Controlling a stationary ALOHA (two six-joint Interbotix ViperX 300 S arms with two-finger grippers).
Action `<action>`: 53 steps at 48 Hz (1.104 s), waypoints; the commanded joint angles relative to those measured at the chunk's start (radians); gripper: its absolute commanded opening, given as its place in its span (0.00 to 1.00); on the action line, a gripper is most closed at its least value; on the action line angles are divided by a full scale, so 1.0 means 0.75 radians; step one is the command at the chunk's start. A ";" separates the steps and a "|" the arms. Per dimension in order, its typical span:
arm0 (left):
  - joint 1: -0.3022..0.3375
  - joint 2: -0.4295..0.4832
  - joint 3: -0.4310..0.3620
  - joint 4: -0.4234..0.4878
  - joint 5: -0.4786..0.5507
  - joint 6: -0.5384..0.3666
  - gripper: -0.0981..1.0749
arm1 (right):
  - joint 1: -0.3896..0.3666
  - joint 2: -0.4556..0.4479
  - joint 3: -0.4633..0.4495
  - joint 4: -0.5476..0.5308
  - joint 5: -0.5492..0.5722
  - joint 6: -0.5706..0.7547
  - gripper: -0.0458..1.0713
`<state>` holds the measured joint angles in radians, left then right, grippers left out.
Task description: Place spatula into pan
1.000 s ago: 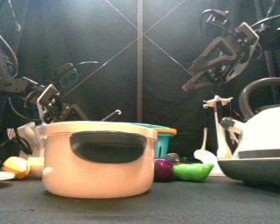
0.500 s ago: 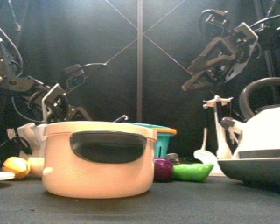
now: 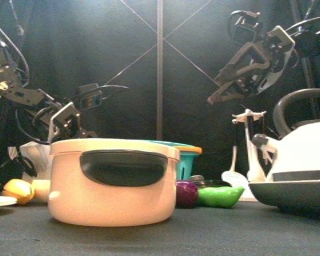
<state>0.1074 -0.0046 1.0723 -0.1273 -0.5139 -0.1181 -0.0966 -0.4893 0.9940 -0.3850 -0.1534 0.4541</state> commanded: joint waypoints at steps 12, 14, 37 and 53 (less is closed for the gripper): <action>-0.004 -0.012 -0.053 -0.010 0.067 0.004 0.68 | -0.002 -0.008 -0.029 0.000 -0.012 -0.002 0.95; -0.004 -0.014 -0.055 -0.008 0.067 0.004 0.70 | -0.002 -0.008 -0.029 0.000 -0.012 -0.002 0.95; -0.006 -0.200 -0.070 0.080 0.012 0.025 0.81 | -0.002 -0.025 -0.033 -0.010 -0.012 -0.004 0.95; -0.006 -0.256 -0.055 0.164 -0.037 0.029 0.81 | 0.010 -0.014 -0.027 -0.020 -0.012 0.004 0.95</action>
<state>0.1043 -0.1856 1.0385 -0.0337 -0.5216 -0.0966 -0.0951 -0.5016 0.9925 -0.4004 -0.1549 0.4571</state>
